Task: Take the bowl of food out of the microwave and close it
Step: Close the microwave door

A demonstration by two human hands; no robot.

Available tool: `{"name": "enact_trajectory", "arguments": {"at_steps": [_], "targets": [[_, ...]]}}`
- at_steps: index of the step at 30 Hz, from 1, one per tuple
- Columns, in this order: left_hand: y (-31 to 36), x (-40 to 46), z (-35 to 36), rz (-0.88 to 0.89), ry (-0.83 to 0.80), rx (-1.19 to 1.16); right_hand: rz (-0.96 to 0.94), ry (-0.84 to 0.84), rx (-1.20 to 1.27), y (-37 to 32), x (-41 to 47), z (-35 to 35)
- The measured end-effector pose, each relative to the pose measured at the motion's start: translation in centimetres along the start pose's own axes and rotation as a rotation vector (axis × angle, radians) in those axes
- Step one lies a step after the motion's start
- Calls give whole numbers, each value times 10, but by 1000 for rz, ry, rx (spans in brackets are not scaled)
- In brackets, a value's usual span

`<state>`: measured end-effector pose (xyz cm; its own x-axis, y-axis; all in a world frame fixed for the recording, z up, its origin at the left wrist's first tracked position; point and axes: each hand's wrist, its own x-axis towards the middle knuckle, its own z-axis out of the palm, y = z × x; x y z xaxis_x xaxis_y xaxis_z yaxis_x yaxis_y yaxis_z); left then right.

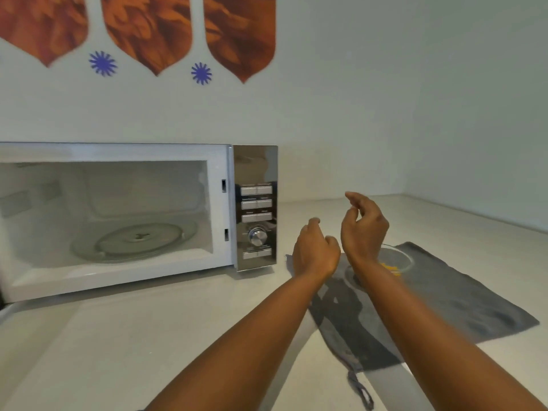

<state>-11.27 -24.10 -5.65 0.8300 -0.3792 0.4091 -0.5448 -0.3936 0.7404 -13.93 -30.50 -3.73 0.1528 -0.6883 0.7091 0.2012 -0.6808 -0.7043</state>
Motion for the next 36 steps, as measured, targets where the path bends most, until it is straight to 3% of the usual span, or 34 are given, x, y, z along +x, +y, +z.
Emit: {"name": "enact_trajectory", "arguments": {"at_steps": [7,12,19,25,30,36], "targets": [[-25,4,-99,92,325,117,-130,-41,194,-66,-30,62],[-47,-9,-177,130,486,424,-158,-86,354,-115,-56,105],[-56,-45,-296,-37,556,1002,-258,-256,443,-176,-96,150],[-48,-92,-377,-197,734,1110,-300,-472,572,-231,-138,176],[-32,-123,-413,-340,745,1260,-451,-690,676,-283,-175,181],[-14,-149,-430,-543,594,1275,-675,-905,746,-334,-204,171]]}}
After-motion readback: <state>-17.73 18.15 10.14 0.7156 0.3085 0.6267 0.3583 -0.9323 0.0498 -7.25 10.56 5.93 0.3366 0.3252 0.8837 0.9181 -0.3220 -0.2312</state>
